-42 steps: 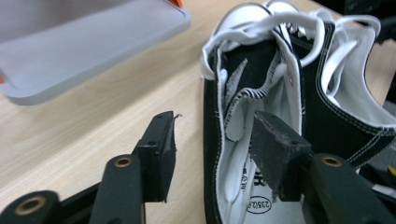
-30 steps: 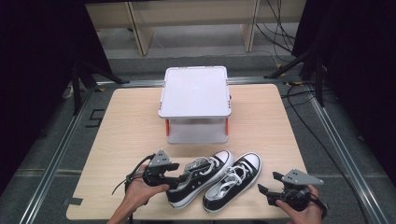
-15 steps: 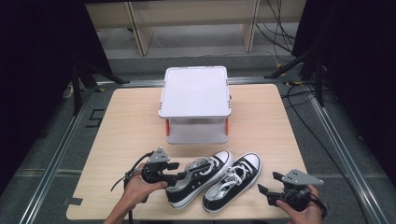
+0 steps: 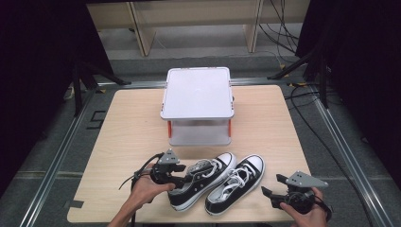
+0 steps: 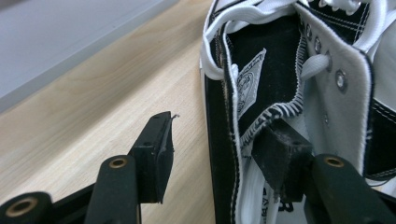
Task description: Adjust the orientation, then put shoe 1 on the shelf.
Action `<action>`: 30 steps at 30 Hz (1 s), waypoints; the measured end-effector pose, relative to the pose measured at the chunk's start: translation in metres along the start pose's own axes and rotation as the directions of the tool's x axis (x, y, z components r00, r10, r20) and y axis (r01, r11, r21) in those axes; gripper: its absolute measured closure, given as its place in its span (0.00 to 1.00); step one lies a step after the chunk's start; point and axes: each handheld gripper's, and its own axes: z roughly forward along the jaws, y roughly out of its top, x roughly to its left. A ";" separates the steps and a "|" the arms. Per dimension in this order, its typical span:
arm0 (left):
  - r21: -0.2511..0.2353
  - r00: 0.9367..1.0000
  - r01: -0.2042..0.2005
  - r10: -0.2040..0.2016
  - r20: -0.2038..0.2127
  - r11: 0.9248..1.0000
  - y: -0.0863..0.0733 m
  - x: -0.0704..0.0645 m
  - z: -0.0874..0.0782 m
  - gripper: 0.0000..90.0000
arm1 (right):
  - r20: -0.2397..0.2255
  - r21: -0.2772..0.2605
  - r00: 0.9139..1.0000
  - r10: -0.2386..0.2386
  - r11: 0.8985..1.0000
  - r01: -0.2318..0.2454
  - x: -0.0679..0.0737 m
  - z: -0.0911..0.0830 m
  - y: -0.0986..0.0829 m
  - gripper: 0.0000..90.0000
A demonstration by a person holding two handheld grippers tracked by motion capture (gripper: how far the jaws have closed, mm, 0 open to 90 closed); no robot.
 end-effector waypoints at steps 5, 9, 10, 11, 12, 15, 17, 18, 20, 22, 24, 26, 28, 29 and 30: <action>0.021 1.000 -0.001 0.001 -0.002 1.000 0.002 0.000 0.012 0.58 | 0.000 -0.001 1.000 0.000 1.000 0.000 -0.001 0.000 -0.001 0.30; -0.001 1.000 0.011 -0.011 0.004 1.000 0.002 0.002 0.015 0.72 | -0.002 0.000 1.000 -0.001 1.000 0.001 0.000 0.000 0.000 0.30; -0.003 1.000 0.005 -0.005 0.002 1.000 0.002 0.002 0.014 0.81 | 0.001 0.005 1.000 -0.008 1.000 0.008 0.000 0.001 -0.001 0.30; -0.013 1.000 0.006 -0.006 0.011 1.000 0.003 0.001 0.014 0.81 | 0.001 0.005 1.000 -0.008 1.000 0.008 0.000 0.001 -0.001 0.30; -0.022 1.000 0.000 0.000 0.015 1.000 0.003 -0.001 0.013 0.86 | 0.002 0.000 1.000 -0.009 1.000 0.009 0.000 0.001 -0.001 0.30; -0.022 1.000 0.003 -0.003 0.017 1.000 0.004 -0.003 0.013 0.94 | 0.000 0.004 1.000 -0.002 1.000 0.002 0.000 0.001 0.000 0.31; -0.022 1.000 0.008 -0.007 0.018 1.000 0.004 -0.002 0.013 0.95 | 0.000 -0.001 1.000 -0.011 1.000 0.011 -0.001 0.001 -0.001 0.31; -0.023 1.000 0.011 -0.011 0.017 1.000 0.004 -0.002 0.013 0.95 | 0.001 -0.007 1.000 -0.020 1.000 0.020 -0.001 0.002 -0.001 0.31; -0.024 1.000 0.013 -0.013 0.015 1.000 0.004 -0.002 0.013 0.95 | -0.004 0.002 1.000 -0.004 1.000 0.004 0.000 0.000 -0.001 0.31; -0.030 1.000 0.019 -0.018 0.018 0.999 0.004 -0.002 0.013 0.95 | -0.005 0.001 1.000 -0.003 1.000 0.003 0.000 0.000 -0.001 0.31; -0.038 0.999 0.034 -0.033 0.030 0.999 0.003 -0.001 0.013 0.95 | -0.002 0.001 1.000 -0.001 1.000 0.001 -0.001 0.001 -0.001 0.31; -0.042 0.999 0.046 -0.045 0.026 0.998 0.003 -0.002 0.013 0.95 | -0.001 0.000 1.000 -0.002 1.000 0.002 -0.001 0.001 -0.001 0.31; -0.045 0.999 0.044 -0.044 0.016 0.998 0.002 -0.001 0.012 0.95 | 0.001 0.001 1.000 -0.006 1.000 0.006 -0.001 0.001 -0.001 0.31; -0.038 0.999 0.033 -0.033 0.010 0.999 0.002 0.000 0.011 0.95 | 0.001 0.003 1.000 -0.003 1.000 0.003 0.000 0.001 -0.001 0.31; -0.038 0.999 0.033 -0.033 0.010 0.999 0.002 0.000 0.011 0.95 | 0.001 0.003 1.000 -0.003 1.000 0.003 0.000 0.001 -0.001 0.31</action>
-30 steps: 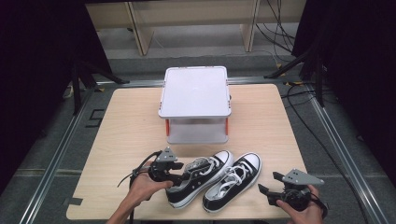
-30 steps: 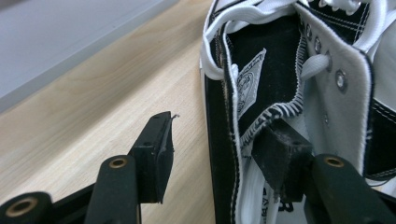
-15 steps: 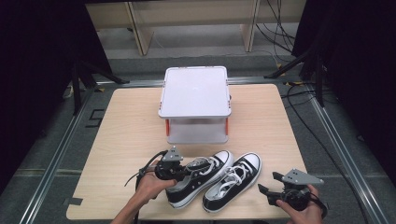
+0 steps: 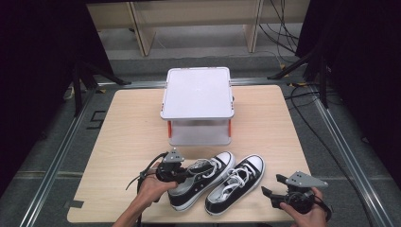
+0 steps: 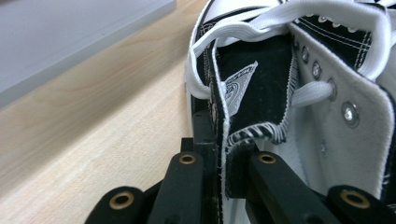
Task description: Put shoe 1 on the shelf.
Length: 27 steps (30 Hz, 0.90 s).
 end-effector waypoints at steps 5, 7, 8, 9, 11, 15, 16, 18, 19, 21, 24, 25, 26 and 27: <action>0.003 1.000 -0.004 0.004 0.006 1.000 0.000 0.000 -0.002 0.95 | 0.002 0.000 1.000 -0.001 1.000 0.001 0.000 0.000 0.000 0.31; -0.005 1.000 -0.001 0.001 -0.005 1.000 0.000 -0.001 -0.004 0.95 | 0.002 -0.001 1.000 0.000 1.000 0.000 -0.001 0.000 0.000 0.31; -0.010 1.000 0.007 -0.007 -0.003 1.000 0.000 -0.001 -0.006 0.95 | 0.001 -0.001 1.000 -0.001 1.000 0.001 -0.001 0.000 0.000 0.31; -0.023 1.000 0.017 -0.017 0.004 1.000 0.000 0.000 -0.008 0.95 | 0.002 0.000 1.000 0.000 1.000 0.000 -0.001 0.000 0.000 0.31; -0.023 1.000 0.011 -0.011 0.010 1.000 0.001 0.003 -0.014 0.95 | -0.002 0.000 1.000 0.000 1.000 0.000 -0.001 0.001 0.000 0.31; -0.025 1.000 0.019 -0.019 -0.005 1.000 0.003 0.008 -0.020 0.95 | -0.004 0.013 0.999 0.034 0.999 -0.034 0.002 0.000 0.000 0.31; -0.039 0.999 0.037 -0.037 0.000 0.999 0.004 0.008 -0.021 0.95 | -0.003 0.013 0.999 0.033 0.999 -0.033 0.002 0.000 0.000 0.31; -0.014 0.999 0.034 -0.034 -0.005 0.999 0.006 0.011 -0.024 0.95 | 0.002 0.005 1.000 0.026 1.000 -0.026 0.001 0.001 0.000 0.31; 0.008 1.000 0.024 -0.024 -0.007 1.000 0.009 0.013 -0.026 0.95 | 0.005 -0.003 1.000 -0.001 1.000 0.001 -0.002 0.001 0.000 0.31; 0.041 1.000 0.014 -0.013 -0.016 0.999 0.017 0.013 -0.030 0.95 | -0.011 0.004 1.000 0.011 1.000 -0.011 -0.002 0.003 0.000 0.31; 0.060 1.000 0.004 -0.003 -0.021 0.998 0.026 0.015 -0.035 0.95 | 0.002 -0.001 1.000 -0.012 1.000 0.012 -0.001 0.003 0.001 0.31; 0.056 1.000 0.009 -0.008 -0.015 0.998 0.028 0.016 -0.036 0.95 | -0.004 0.010 1.000 0.023 1.000 -0.023 0.001 0.003 0.001 0.31; 0.066 1.000 0.010 -0.010 -0.003 0.998 0.030 0.017 -0.039 0.95 | -0.004 0.010 1.000 0.023 1.000 -0.023 0.001 0.003 0.001 0.31; 0.047 0.998 0.055 -0.056 0.013 0.997 0.035 0.017 -0.042 0.95 | -0.012 0.011 0.999 0.031 0.999 -0.031 0.001 0.003 0.001 0.31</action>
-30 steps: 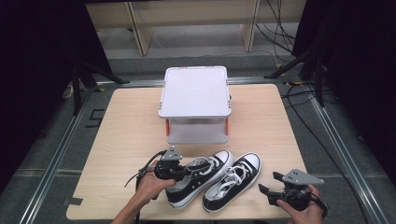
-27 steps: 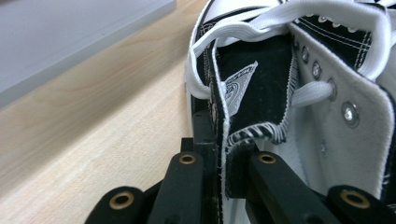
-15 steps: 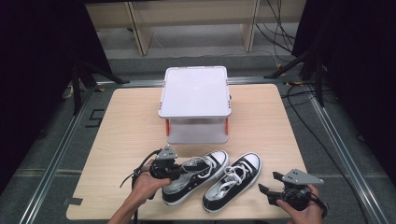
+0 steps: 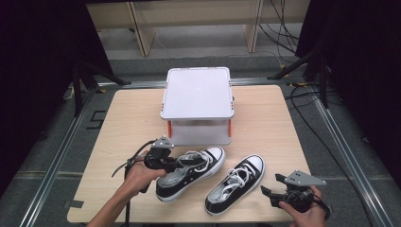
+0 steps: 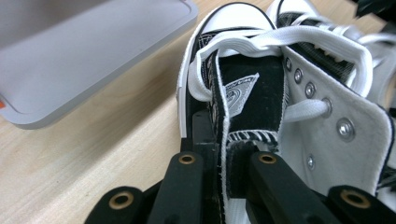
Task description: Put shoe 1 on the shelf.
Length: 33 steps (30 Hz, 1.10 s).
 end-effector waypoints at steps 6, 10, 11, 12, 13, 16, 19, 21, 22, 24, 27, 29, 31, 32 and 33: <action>0.002 0.999 0.025 -0.025 0.025 1.000 0.016 0.003 -0.016 0.95 | 0.003 -0.005 0.999 -0.037 0.999 0.037 -0.002 0.002 0.002 0.31; 0.002 0.996 0.081 -0.081 0.042 0.997 0.024 0.000 -0.024 0.95 | 0.000 0.007 1.000 0.003 1.000 -0.003 0.001 0.001 0.001 0.31; -0.006 0.997 0.063 -0.063 0.040 0.998 0.027 0.000 -0.026 0.95 | 0.000 0.006 1.000 0.003 1.000 -0.003 0.001 0.001 0.001 0.31; -0.010 0.998 0.055 -0.055 0.039 0.998 0.031 -0.001 -0.029 0.95 | -0.007 0.010 1.000 0.002 1.000 -0.002 0.001 0.001 0.001 0.31; -0.012 0.998 0.052 -0.052 0.041 0.999 0.033 -0.002 -0.030 0.95 | -0.001 -0.002 1.000 -0.028 1.000 0.028 -0.002 0.002 0.002 0.31; -0.030 0.997 0.052 -0.050 0.062 0.998 0.040 -0.004 -0.037 0.95 | -0.003 0.002 1.000 -0.013 1.000 0.013 -0.001 0.001 0.001 0.31; -0.044 0.996 0.048 -0.045 0.074 0.998 0.046 -0.007 -0.043 0.95 | 0.009 -0.012 0.999 -0.039 0.999 0.039 -0.003 0.001 0.002 0.31; -0.056 0.997 0.041 -0.036 0.074 0.998 0.050 -0.010 -0.048 0.95 | 0.010 -0.012 0.999 -0.037 0.999 0.037 -0.003 0.001 0.002 0.31; -0.063 0.997 0.041 -0.036 0.073 0.997 0.053 -0.011 -0.050 0.95 | 0.010 -0.015 0.999 -0.043 0.999 0.043 -0.003 0.001 0.002 0.31; -0.079 0.996 0.046 -0.040 0.080 0.996 0.056 -0.012 -0.054 0.95 | 0.001 -0.005 1.000 -0.016 1.000 0.016 -0.002 0.001 0.002 0.31; -0.086 0.995 0.046 -0.038 0.089 0.995 0.062 -0.014 -0.058 0.95 | 0.012 -0.015 0.999 -0.033 0.999 0.033 -0.003 0.001 0.002 0.31; -0.095 0.996 0.038 -0.031 0.083 0.995 0.067 -0.015 -0.061 0.95 | 0.004 -0.011 1.000 -0.017 1.000 0.017 -0.002 0.001 0.002 0.31; -0.095 0.996 0.027 -0.020 0.082 0.995 0.073 -0.018 -0.064 0.95 | 0.015 -0.019 0.999 -0.034 0.999 0.034 -0.003 0.001 0.002 0.31; -0.095 0.996 0.027 -0.020 0.082 0.995 0.073 -0.018 -0.064 0.95 | 0.015 -0.020 0.999 -0.033 0.999 0.033 -0.003 0.001 0.002 0.31; -0.099 0.996 0.024 -0.016 0.087 0.995 0.075 -0.019 -0.064 0.95 | 0.021 -0.025 0.999 -0.035 0.999 0.036 -0.003 0.000 0.002 0.31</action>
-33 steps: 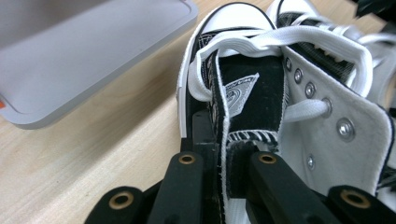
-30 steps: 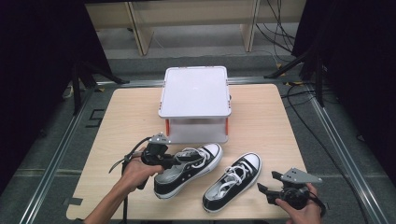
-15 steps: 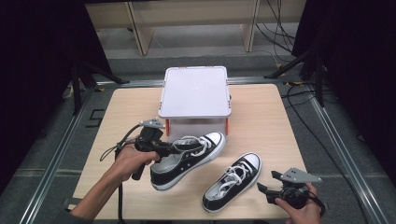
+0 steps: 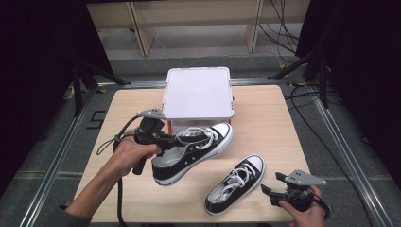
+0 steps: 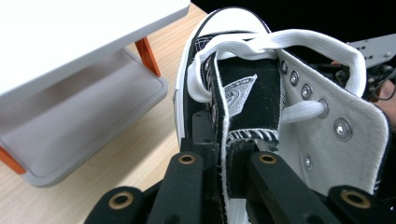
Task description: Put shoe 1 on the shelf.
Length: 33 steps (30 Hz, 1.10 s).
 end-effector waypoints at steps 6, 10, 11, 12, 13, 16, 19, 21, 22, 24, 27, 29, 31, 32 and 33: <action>-0.022 1.000 0.006 -0.006 0.004 1.000 0.012 -0.002 -0.002 0.95 | 0.005 -0.004 1.000 0.000 1.000 0.000 -0.001 -0.001 0.000 0.31; -0.034 1.000 0.008 -0.008 -0.006 0.999 0.021 0.000 -0.007 0.95 | 0.008 -0.006 1.000 0.002 1.000 -0.002 -0.001 -0.001 0.000 0.31; -0.039 1.000 0.011 -0.012 -0.007 0.999 0.023 0.001 -0.009 0.95 | 0.008 -0.006 1.000 0.003 1.000 -0.003 -0.001 -0.001 0.000 0.31; -0.041 1.000 0.012 -0.013 -0.016 0.999 0.026 0.003 -0.010 0.95 | 0.003 -0.013 1.000 -0.002 1.000 0.002 -0.001 0.000 0.000 0.31; -0.051 1.000 0.015 -0.016 -0.020 0.999 0.027 0.004 -0.011 0.95 | 0.003 -0.013 1.000 -0.002 1.000 0.002 -0.001 0.000 0.000 0.31; -0.062 0.998 0.025 -0.029 -0.063 0.998 0.034 0.009 -0.014 0.95 | 0.006 -0.013 1.000 0.006 1.000 -0.006 -0.001 -0.001 0.000 0.31; -0.067 0.996 0.029 -0.035 -0.088 0.997 0.041 0.017 -0.015 0.95 | 0.002 -0.016 1.000 -0.002 1.000 0.002 -0.001 0.000 0.000 0.31; -0.074 0.993 0.037 -0.045 -0.109 0.997 0.045 0.021 -0.016 0.95 | 0.003 -0.017 1.000 0.002 1.000 -0.002 -0.002 0.000 0.000 0.31; -0.071 0.992 0.036 -0.045 -0.117 0.997 0.047 0.023 -0.016 0.95 | -0.001 -0.004 0.999 0.043 0.999 -0.043 0.001 -0.001 0.000 0.31; -0.077 0.987 0.040 -0.051 -0.151 0.996 0.053 0.029 -0.016 0.95 | -0.002 -0.002 0.999 0.049 0.999 -0.049 0.001 -0.001 0.000 0.31; -0.068 0.982 0.045 -0.057 -0.179 0.997 0.059 0.037 -0.014 0.95 | -0.002 -0.003 0.999 0.044 0.999 -0.044 0.001 -0.001 -0.001 0.31; -0.074 0.978 0.052 -0.065 -0.196 0.996 0.062 0.042 -0.012 0.95 | 0.000 -0.005 1.000 0.026 1.000 -0.026 0.000 -0.002 0.000 0.31; -0.080 0.975 0.062 -0.078 -0.208 0.995 0.066 0.048 -0.010 0.95 | 0.000 -0.001 0.999 0.042 0.999 -0.042 0.001 -0.002 0.000 0.31; -0.089 0.973 0.072 -0.090 -0.212 0.993 0.067 0.050 -0.008 0.95 | 0.006 -0.012 1.000 0.012 1.000 -0.012 -0.001 -0.001 0.000 0.31; -0.089 0.971 0.077 -0.095 -0.221 0.993 0.069 0.053 -0.008 0.95 | 0.000 -0.008 1.000 0.015 1.000 -0.015 -0.001 -0.001 0.000 0.31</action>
